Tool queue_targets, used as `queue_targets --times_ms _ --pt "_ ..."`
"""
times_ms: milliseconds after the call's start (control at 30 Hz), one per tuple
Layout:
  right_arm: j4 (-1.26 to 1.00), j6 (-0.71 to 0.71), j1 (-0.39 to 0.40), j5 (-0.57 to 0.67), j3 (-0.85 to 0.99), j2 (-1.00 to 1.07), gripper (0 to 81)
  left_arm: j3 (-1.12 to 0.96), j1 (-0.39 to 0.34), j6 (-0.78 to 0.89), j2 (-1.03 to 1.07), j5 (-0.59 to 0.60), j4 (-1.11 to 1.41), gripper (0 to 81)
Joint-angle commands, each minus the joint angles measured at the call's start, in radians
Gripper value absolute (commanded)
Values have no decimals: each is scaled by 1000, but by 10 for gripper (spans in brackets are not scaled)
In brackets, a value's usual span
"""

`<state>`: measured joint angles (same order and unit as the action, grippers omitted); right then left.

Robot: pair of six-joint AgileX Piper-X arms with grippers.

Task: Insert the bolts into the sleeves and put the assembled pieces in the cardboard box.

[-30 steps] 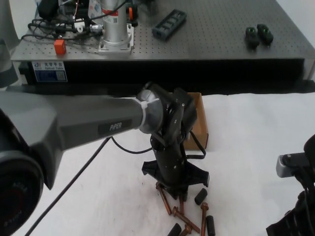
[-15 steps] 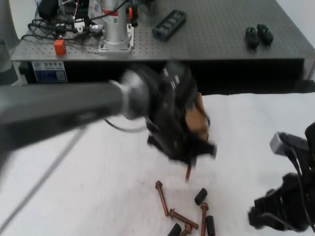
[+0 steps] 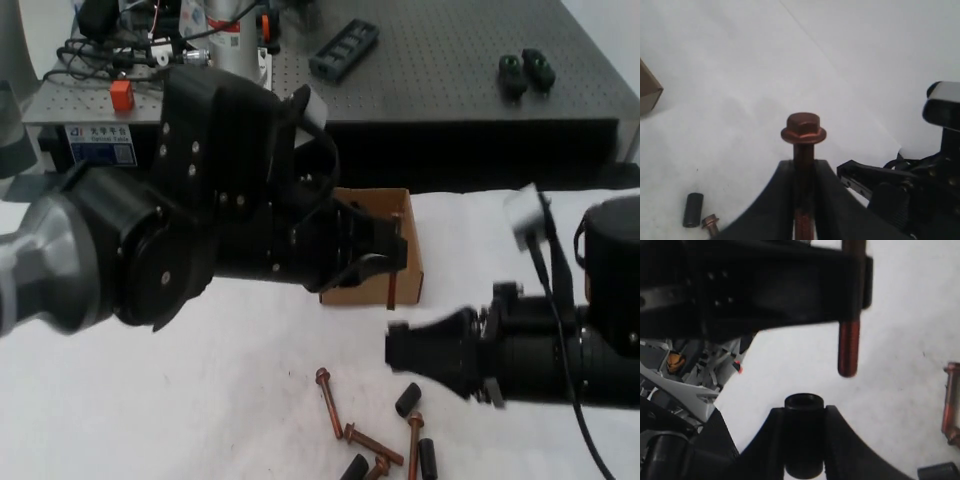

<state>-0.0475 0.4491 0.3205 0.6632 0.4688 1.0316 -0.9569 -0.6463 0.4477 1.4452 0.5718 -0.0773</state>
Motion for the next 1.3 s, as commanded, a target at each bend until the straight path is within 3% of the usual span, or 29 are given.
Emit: queue_targets --times_ms 0,833,1167,1233,1267 --pt "-55 71 5 -44 4 -6 39 21 2 40 -36 46 83 6" --pt "-165 60 8 -116 4 51 39 21 2 59 -35 34 102 6" --pt "-254 66 5 -209 4 51 39 21 2 46 -35 54 102 2" --pt "-260 66 5 -242 4 51 39 21 2 43 -35 54 102 53" --pt "-259 62 5 -263 4 51 39 21 2 38 -35 54 102 120"
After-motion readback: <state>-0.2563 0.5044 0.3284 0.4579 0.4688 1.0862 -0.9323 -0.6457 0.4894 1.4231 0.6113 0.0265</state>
